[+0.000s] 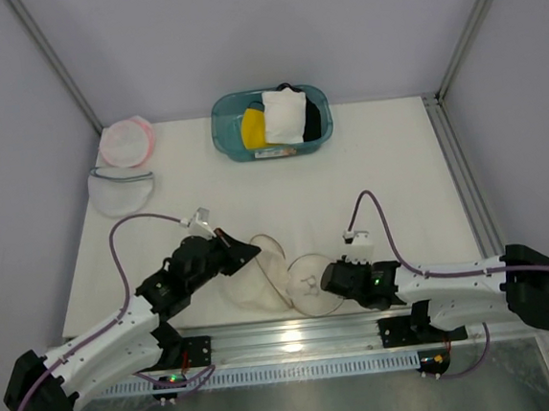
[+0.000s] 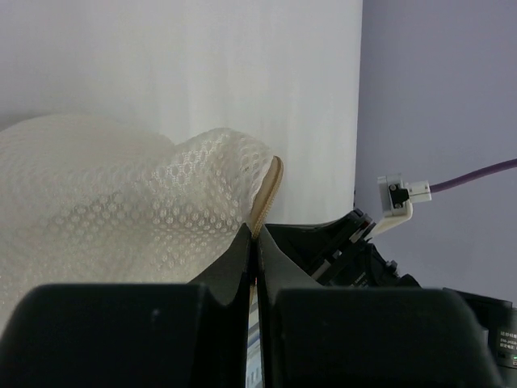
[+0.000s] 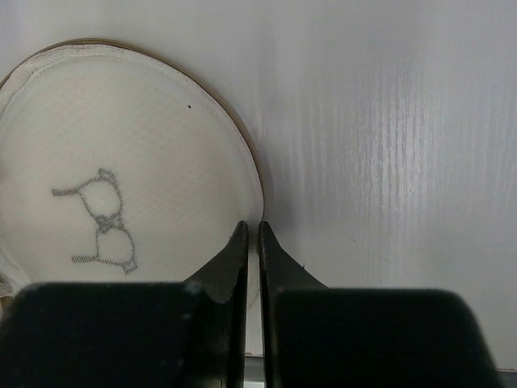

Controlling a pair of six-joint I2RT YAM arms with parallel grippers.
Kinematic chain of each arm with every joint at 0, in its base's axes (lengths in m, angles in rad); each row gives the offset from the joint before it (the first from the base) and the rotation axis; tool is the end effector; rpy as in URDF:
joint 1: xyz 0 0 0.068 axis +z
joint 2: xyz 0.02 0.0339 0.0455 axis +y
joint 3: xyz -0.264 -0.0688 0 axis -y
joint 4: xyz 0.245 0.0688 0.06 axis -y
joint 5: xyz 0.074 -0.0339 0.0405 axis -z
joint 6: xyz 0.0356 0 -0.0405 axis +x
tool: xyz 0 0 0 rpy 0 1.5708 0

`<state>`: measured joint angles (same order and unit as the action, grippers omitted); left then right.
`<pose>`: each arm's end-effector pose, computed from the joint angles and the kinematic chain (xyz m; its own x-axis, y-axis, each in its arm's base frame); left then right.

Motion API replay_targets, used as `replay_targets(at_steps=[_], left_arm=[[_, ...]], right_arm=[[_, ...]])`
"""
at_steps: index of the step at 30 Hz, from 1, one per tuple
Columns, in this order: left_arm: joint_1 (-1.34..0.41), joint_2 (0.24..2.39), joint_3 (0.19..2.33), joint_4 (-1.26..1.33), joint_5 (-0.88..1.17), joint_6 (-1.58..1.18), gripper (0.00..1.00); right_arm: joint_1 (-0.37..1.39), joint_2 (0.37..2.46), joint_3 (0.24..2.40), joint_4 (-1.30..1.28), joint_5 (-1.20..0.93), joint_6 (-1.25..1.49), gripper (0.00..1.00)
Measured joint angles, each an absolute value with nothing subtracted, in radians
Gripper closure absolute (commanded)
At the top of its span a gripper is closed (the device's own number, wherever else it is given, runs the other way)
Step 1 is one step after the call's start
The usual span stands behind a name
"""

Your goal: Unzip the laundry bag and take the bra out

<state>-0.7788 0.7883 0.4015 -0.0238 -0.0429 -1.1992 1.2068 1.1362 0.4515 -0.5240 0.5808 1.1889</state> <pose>0.1319 -0.1281 0.2201 -0.7310 -0.5865 -0.3489 -0.0201 0.5295 -0.8481 0.0800 0.1550 0.1475 -0.7848 0.1191 -0.6082 0.0436 0.9895 0.1375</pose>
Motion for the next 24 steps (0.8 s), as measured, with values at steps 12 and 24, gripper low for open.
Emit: replay_targets(at_steps=[12, 24], left_arm=[[-0.779, 0.802, 0.387, -0.027, -0.039, -1.194, 0.14], [-0.779, 0.711, 0.387, -0.06, -0.07, -1.195, 0.01]], right_arm=[[1.186, 0.893, 0.612, -0.873, 0.728, 1.176, 0.96], [1.108, 0.873, 0.848, -1.105, 0.919, 1.009, 0.96]])
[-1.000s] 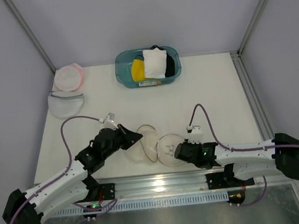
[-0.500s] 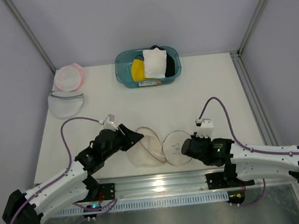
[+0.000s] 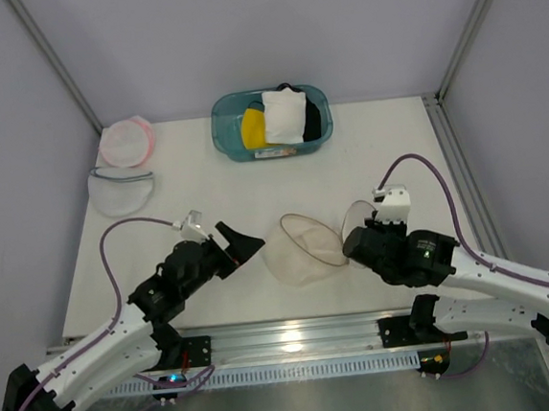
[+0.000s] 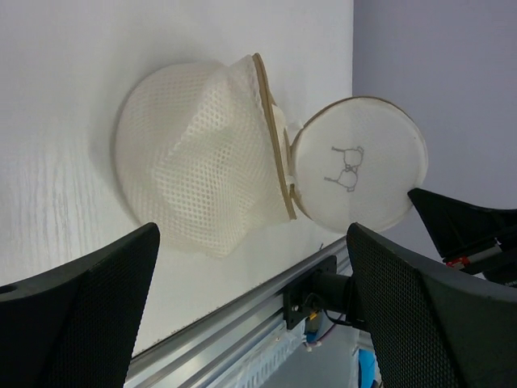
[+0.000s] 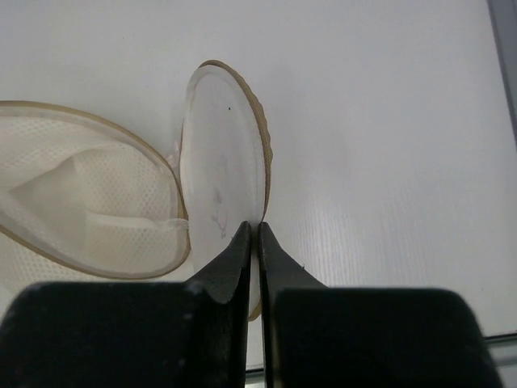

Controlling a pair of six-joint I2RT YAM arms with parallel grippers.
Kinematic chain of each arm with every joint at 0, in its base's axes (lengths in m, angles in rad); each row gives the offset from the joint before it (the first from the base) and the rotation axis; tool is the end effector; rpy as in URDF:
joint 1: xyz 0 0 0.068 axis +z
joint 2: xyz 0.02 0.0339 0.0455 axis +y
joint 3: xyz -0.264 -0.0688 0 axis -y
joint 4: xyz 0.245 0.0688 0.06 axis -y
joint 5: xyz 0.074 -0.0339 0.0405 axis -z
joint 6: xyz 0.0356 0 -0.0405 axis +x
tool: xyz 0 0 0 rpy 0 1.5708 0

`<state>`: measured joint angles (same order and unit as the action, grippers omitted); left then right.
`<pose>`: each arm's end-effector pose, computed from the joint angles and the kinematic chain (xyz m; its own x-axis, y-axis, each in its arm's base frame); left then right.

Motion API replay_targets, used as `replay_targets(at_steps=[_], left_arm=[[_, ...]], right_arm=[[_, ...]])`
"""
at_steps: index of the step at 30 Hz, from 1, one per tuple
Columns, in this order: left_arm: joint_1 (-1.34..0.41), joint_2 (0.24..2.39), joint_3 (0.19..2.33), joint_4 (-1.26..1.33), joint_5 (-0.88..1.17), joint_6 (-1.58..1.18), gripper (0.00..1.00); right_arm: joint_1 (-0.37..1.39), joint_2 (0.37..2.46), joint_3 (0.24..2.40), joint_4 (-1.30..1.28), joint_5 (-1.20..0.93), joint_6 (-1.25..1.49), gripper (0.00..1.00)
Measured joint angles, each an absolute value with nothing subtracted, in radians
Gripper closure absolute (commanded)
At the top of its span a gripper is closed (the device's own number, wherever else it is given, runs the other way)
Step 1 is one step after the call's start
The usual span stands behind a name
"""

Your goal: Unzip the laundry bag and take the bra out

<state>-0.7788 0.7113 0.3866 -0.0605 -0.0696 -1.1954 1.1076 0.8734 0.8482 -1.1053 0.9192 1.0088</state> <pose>0.1248 -0.1196 0.2234 -0.7073 -0.6059 -0.3641 -0.0087 0.5225 -0.8526 0.0868 0.1105 0.2832 -0.5464 0.0546 -0.8358 0.1336 0.9908 -0.0226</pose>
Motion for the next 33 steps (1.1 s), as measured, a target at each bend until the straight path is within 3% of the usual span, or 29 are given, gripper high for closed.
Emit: replay_targets(at_steps=[6, 11, 18, 33], left_arm=[[-0.779, 0.616, 0.387, -0.148, -0.116, -1.196, 0.0], [-0.779, 0.53, 0.392, -0.26, -0.156, -1.198, 0.01], [-0.779, 0.358, 0.408, -0.459, -0.233, -1.22, 0.0], [-0.779, 0.159, 0.408, -0.735, -0.361, -1.283, 0.01]], right_arm=[[1.09, 1.013, 1.011, -0.98, 0.951, 0.712, 0.96], [1.079, 1.255, 1.169, -0.828, 0.929, 0.493, 0.96], [1.078, 1.533, 1.261, -0.62, 0.781, 0.289, 0.96], [1.115, 1.588, 1.162, -0.224, 0.377, 0.155, 0.97]])
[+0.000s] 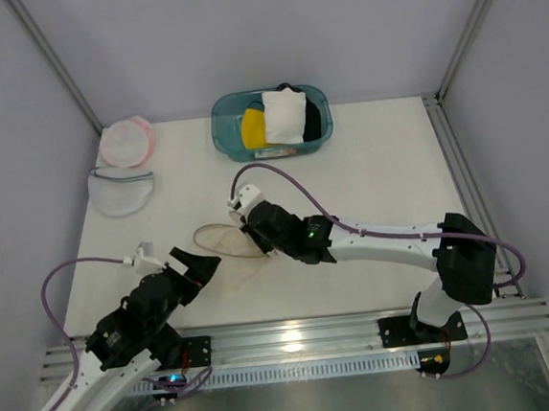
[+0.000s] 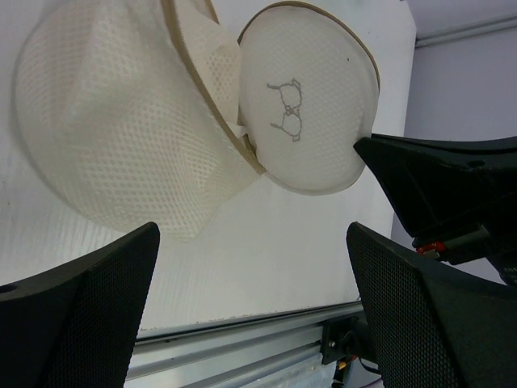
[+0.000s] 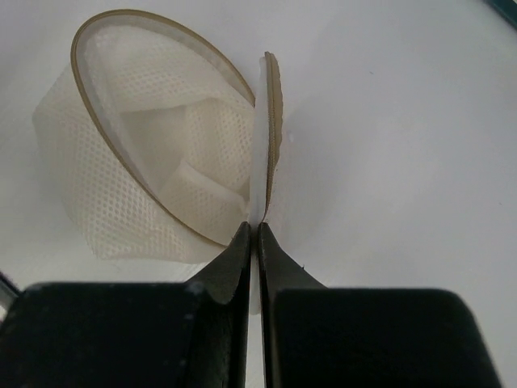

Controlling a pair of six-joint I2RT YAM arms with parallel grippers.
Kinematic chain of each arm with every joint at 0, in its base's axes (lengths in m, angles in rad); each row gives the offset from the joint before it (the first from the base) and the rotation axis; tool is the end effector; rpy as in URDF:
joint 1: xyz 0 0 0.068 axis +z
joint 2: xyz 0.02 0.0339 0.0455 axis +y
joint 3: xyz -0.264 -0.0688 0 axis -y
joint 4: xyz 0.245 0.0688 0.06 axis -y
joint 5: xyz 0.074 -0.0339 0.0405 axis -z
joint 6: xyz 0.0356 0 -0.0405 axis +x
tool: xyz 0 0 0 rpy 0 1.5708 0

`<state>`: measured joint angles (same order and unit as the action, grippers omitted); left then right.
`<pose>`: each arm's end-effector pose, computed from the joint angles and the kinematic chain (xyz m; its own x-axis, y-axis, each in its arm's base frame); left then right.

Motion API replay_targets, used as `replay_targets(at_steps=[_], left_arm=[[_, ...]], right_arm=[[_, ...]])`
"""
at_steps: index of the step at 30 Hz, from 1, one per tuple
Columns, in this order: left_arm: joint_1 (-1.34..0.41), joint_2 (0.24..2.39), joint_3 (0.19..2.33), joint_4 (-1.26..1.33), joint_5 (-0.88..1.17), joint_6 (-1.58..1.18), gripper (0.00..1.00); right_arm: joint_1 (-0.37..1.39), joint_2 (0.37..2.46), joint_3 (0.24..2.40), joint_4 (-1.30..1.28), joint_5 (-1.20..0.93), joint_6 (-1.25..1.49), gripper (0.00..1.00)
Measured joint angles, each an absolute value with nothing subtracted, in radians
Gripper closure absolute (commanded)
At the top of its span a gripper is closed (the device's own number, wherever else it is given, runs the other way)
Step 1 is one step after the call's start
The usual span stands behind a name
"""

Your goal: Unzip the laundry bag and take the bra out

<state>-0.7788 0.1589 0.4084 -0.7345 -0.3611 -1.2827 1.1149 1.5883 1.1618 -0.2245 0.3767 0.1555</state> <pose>0.0635 -0.0450 0.2239 -0.5110 -0.7559 -0.4093 -0.1947 0.5655 -0.8014 0.1692 0.3154 0.2658 -0.3729 -0.4334 -0.8204 -0.6562 0.7483 -0.0970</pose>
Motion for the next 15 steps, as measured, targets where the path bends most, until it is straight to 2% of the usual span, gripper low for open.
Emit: replay_targets(at_steps=[10, 15], left_arm=[[-0.779, 0.156, 0.426, -0.785, -0.395, -1.285, 0.0], [-0.779, 0.147, 0.439, -0.807, -0.404, -1.285, 0.01]], right_arm=[[1.131, 1.588, 1.082, -0.075, 0.231, 0.138, 0.97], [1.132, 1.588, 1.086, -0.103, 0.352, 0.163, 0.97]])
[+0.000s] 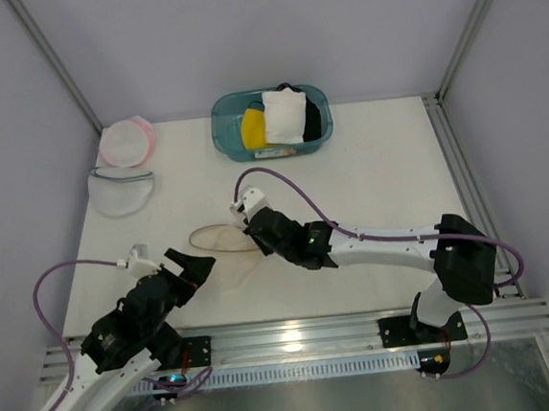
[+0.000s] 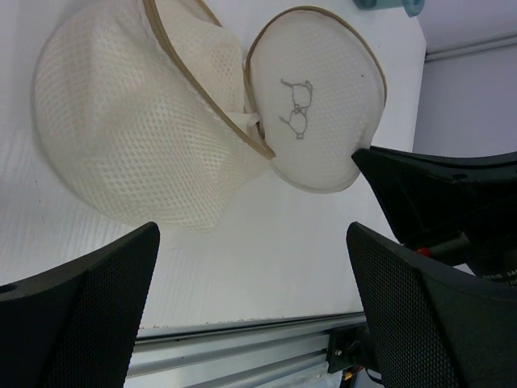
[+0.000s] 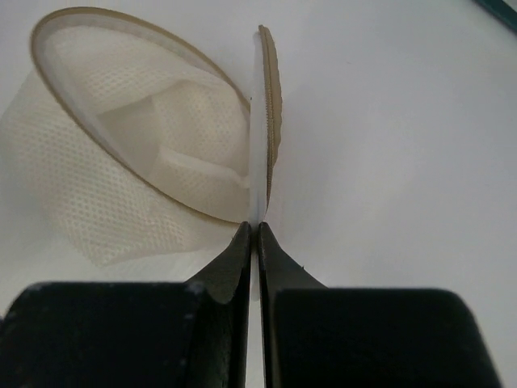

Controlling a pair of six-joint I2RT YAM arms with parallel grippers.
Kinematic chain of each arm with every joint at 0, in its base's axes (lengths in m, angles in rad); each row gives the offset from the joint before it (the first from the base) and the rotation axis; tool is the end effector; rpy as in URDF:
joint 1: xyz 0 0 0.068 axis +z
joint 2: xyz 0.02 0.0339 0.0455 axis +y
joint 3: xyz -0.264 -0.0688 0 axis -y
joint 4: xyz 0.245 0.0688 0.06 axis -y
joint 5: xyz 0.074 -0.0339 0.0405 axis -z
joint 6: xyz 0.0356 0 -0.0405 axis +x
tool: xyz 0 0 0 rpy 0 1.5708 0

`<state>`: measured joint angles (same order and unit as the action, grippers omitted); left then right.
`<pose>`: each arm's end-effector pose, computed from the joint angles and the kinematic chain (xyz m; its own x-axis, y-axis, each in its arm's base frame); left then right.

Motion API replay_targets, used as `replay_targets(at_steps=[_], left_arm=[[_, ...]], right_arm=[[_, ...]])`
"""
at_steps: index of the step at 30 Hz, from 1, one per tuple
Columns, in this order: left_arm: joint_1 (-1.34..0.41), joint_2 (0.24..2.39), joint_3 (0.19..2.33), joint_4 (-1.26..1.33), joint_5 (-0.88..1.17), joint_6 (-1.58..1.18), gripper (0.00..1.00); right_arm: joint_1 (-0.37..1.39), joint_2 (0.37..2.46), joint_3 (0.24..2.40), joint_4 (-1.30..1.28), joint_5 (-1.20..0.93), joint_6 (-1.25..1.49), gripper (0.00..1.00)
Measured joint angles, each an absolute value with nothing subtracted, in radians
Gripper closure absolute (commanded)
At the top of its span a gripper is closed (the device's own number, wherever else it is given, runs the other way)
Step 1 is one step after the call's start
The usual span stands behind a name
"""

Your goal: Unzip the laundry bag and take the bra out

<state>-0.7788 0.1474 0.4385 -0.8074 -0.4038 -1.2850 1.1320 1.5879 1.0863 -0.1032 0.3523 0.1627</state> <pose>0.0590 -0.0386 0.2274 -0.4855 -0.7605 -0.4313 -0.2236 0.5849 -0.7797 0.1626 0.3175 0.2512 -0.3565 -0.4017 -0.8435 -0.6803 0.7304 -0.0604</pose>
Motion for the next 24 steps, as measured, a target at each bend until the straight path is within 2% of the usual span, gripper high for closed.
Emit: replay_targets(at_steps=[5, 12, 18, 24], left_arm=[[-0.779, 0.147, 0.449, -0.812, -0.41, -1.285, 0.01], [-0.779, 0.175, 0.466, -0.811, -0.41, -1.283, 0.01], [-0.779, 0.224, 0.475, -0.799, -0.408, -1.279, 0.0], [-0.779, 0.268, 0.475, -0.773, -0.395, -1.277, 0.01]], right_arm=[[1.089, 1.561, 1.124, -0.288, 0.611, 0.264, 0.96], [0.902, 1.423, 1.129, -0.589, 0.856, 0.438, 0.96], [0.761, 1.301, 1.128, -0.752, 0.983, 0.497, 0.96], [0.749, 1.298, 1.118, -0.701, 0.957, 0.368, 0.97]])
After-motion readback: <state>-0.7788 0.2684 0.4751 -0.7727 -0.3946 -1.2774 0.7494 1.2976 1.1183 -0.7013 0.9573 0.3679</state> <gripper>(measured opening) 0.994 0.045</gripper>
